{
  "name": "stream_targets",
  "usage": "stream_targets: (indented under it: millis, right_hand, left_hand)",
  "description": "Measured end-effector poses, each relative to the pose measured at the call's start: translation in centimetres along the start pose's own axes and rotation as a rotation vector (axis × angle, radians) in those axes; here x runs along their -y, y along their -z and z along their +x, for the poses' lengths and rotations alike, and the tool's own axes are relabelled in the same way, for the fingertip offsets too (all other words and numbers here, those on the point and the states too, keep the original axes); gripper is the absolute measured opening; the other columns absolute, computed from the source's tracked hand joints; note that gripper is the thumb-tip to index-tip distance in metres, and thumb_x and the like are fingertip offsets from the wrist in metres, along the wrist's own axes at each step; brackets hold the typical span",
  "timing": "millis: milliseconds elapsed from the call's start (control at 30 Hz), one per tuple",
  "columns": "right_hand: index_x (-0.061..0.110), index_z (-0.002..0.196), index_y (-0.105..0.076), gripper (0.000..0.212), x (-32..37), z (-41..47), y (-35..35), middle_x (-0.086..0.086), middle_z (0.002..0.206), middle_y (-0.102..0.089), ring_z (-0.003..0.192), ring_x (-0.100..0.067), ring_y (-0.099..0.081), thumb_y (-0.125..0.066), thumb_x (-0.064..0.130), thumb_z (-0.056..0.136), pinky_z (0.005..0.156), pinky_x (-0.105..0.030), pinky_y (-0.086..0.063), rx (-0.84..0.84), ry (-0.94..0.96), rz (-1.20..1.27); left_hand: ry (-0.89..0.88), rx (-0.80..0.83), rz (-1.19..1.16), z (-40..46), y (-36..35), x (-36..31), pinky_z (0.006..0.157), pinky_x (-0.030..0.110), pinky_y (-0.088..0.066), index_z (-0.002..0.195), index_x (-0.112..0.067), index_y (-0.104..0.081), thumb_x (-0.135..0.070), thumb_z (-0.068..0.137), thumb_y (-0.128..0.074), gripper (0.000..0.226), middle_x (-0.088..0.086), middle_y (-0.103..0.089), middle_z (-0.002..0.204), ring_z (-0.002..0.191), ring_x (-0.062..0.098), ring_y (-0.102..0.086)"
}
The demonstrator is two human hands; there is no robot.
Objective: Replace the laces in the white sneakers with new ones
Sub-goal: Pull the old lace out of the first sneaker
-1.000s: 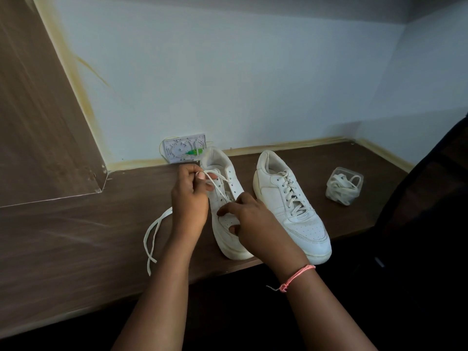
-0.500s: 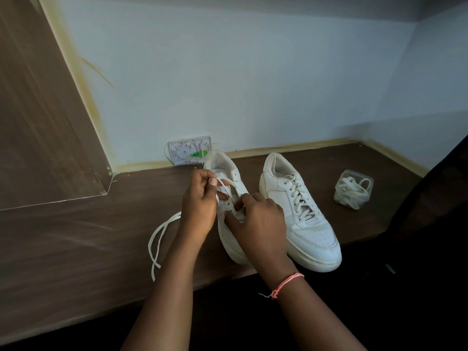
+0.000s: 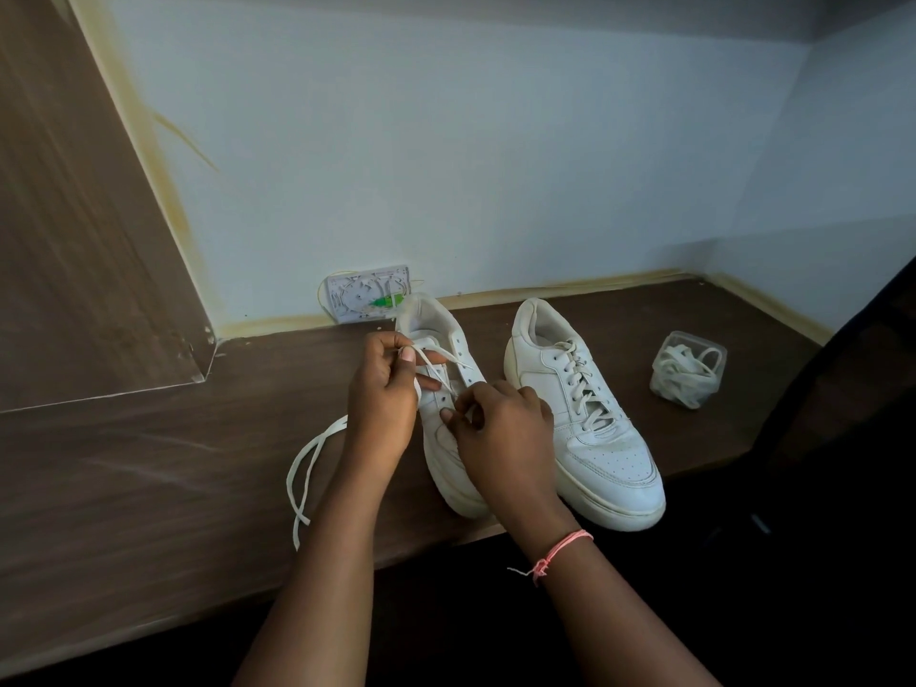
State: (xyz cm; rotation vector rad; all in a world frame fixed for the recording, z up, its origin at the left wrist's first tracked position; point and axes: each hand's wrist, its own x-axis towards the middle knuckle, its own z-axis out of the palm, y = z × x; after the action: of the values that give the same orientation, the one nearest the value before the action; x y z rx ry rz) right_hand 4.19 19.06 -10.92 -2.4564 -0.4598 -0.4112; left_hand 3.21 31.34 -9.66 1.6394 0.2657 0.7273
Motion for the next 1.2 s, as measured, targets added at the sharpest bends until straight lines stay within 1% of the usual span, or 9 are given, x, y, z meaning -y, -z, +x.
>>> stream_targets:
  millis: [233, 367, 467, 633, 833, 933, 1067, 1133, 1200]
  right_hand:
    - [0.028, 0.093, -0.065, 0.018, 0.0, 0.3, 1.1, 0.009, 0.096, -0.062, 0.104, -0.016, -0.052, -0.061, 0.043, 0.086, 0.115, -0.048, -0.02, 0.09, 0.002, -0.03]
    - [0.019, 0.081, -0.065, 0.016, 0.8, -0.3, 0.1, 0.002, 0.081, -0.061, 0.087, -0.024, -0.057, -0.06, 0.035, 0.081, 0.109, -0.053, -0.031, -0.017, 0.043, -0.121]
    - [0.018, 0.073, -0.064, 0.018, 1.1, -0.5, -0.4, 0.002, 0.071, -0.058, 0.073, -0.025, -0.058, -0.055, 0.034, 0.075, 0.103, -0.055, -0.039, -0.089, 0.056, -0.153]
    - [0.018, 0.069, -0.062, 0.023, 1.1, -0.4, -0.5, 0.001, 0.068, -0.057, 0.067, -0.024, -0.057, -0.047, 0.033, 0.077, 0.103, -0.054, -0.04, -0.123, 0.109, -0.225]
    - [0.02, 0.075, -0.065, 0.014, 1.2, -0.3, -0.2, 0.003, 0.069, -0.062, 0.068, -0.023, -0.061, -0.069, 0.033, 0.077, 0.104, -0.057, -0.039, -0.094, 0.134, -0.309]
    - [0.023, 0.076, -0.066, 0.015, 1.2, -0.2, 0.0, 0.005, 0.068, -0.062, 0.066, -0.022, -0.062, -0.071, 0.037, 0.077, 0.106, -0.058, -0.036, -0.075, 0.119, -0.303]
    - [0.025, 0.077, -0.066, 0.017, 1.0, 0.0, 0.5, 0.005, 0.068, -0.063, 0.067, -0.021, -0.063, -0.068, 0.042, 0.078, 0.111, -0.059, -0.027, -0.044, 0.117, -0.264]
    - [0.023, 0.074, -0.067, 0.018, 1.2, -0.1, 0.4, 0.004, 0.065, -0.061, 0.062, -0.022, -0.061, -0.069, 0.041, 0.075, 0.109, -0.058, -0.03, -0.055, 0.117, -0.273]
    - [0.021, 0.069, -0.065, 0.018, 1.5, -0.3, 0.2, 0.003, 0.061, -0.059, 0.057, -0.022, -0.058, -0.068, 0.039, 0.073, 0.106, -0.056, -0.037, -0.071, 0.1, -0.283]
  left_hand:
    - [-0.006, -0.025, -0.013, -0.1, 0.2, 0.0, 0.063, 0.021, -0.051, 0.092, -0.018, -0.047, -0.008, 0.103, -0.041, 0.016, -0.009, -0.074, 0.076, 0.06, 0.015, -0.068]
    - [0.015, -0.055, 0.011, 0.0, 0.2, 0.0, 0.065, 0.026, -0.052, 0.09, -0.021, -0.047, -0.009, 0.102, -0.043, 0.018, -0.006, -0.074, 0.078, 0.061, 0.017, -0.068]
    - [0.041, -0.133, 0.121, 0.3, 0.5, 0.3, 0.066, 0.029, -0.049, 0.093, -0.019, -0.051, -0.013, 0.101, -0.046, 0.011, -0.005, -0.07, 0.077, 0.058, 0.009, -0.065]
    - [0.092, -0.189, 0.133, 0.3, 0.6, 0.1, 0.063, 0.03, -0.046, 0.092, -0.019, -0.052, -0.014, 0.1, -0.046, 0.011, -0.004, -0.065, 0.067, 0.062, 0.017, -0.063]
    - [0.076, -0.253, 0.1, 0.0, 0.7, -1.0, 0.054, 0.024, -0.042, 0.089, -0.02, -0.051, -0.012, 0.1, -0.045, 0.015, -0.005, -0.063, 0.068, 0.054, 0.005, -0.057]
    - [0.084, -0.292, 0.078, 0.1, 0.9, -1.1, 0.054, 0.022, -0.043, 0.088, -0.02, -0.051, -0.01, 0.1, -0.045, 0.016, -0.005, -0.062, 0.067, 0.057, 0.01, -0.058]
    - [0.154, -0.32, -0.009, 0.3, 0.7, -1.2, 0.051, 0.027, -0.046, 0.09, -0.017, -0.051, -0.01, 0.101, -0.043, 0.015, 0.001, -0.06, 0.069, 0.057, 0.014, -0.062]
    - [0.212, -0.322, -0.105, 0.3, 0.4, -1.3, 0.048, 0.026, -0.049, 0.088, -0.018, -0.05, -0.01, 0.102, -0.042, 0.018, 0.004, -0.061, 0.072, 0.055, 0.011, -0.064]
    - [0.246, -0.296, -0.186, 0.3, 0.1, -1.4, 0.055, 0.03, -0.055, 0.089, -0.017, -0.051, -0.008, 0.102, -0.041, 0.018, 0.002, -0.061, 0.07, 0.053, 0.011, -0.065]
